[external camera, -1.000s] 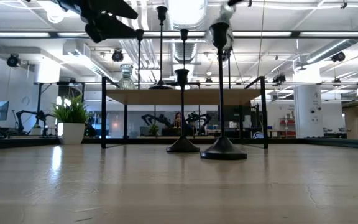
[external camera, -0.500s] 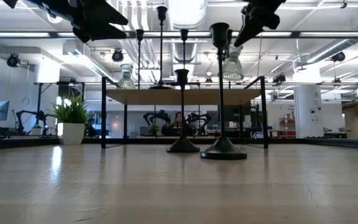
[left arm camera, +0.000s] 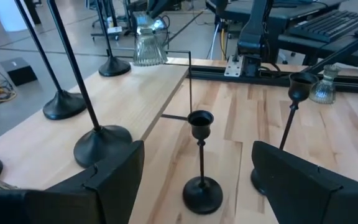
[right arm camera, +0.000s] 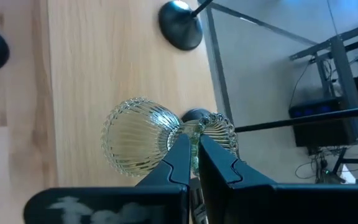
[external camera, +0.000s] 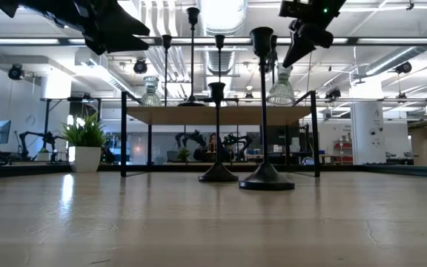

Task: Pick & Place candle stick holders
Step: Put the green candle holder on the shelf

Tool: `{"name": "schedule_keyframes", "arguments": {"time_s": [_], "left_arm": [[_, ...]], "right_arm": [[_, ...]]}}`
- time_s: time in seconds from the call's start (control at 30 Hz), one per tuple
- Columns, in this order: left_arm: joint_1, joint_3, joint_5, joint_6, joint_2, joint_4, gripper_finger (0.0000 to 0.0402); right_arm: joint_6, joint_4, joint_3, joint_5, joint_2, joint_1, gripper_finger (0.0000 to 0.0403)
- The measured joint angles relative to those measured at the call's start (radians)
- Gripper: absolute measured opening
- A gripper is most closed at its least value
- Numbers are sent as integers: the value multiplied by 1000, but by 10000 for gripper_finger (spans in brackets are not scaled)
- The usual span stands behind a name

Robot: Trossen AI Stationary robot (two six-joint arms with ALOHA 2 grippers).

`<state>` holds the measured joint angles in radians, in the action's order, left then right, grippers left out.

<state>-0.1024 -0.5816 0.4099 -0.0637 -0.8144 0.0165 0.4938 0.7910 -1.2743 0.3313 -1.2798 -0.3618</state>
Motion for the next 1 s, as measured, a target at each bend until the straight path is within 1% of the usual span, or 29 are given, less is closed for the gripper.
{"name": "schedule_keyframes", "arguments": {"time_s": [0.27,0.43,0.6,1.0], "left_arm": [[0,0,1,10,10,2,300],[0,0,49,11,32,-1,300],[0,0,90,19,52,-1,300],[0,0,90,24,59,-2,300]], "right_arm": [[48,-16,9,12,-64,-2,8],[63,-21,6,50,-90,-6,8],[60,-13,7,50,-82,-6,8],[56,-2,9,86,-77,-8,8]]}}
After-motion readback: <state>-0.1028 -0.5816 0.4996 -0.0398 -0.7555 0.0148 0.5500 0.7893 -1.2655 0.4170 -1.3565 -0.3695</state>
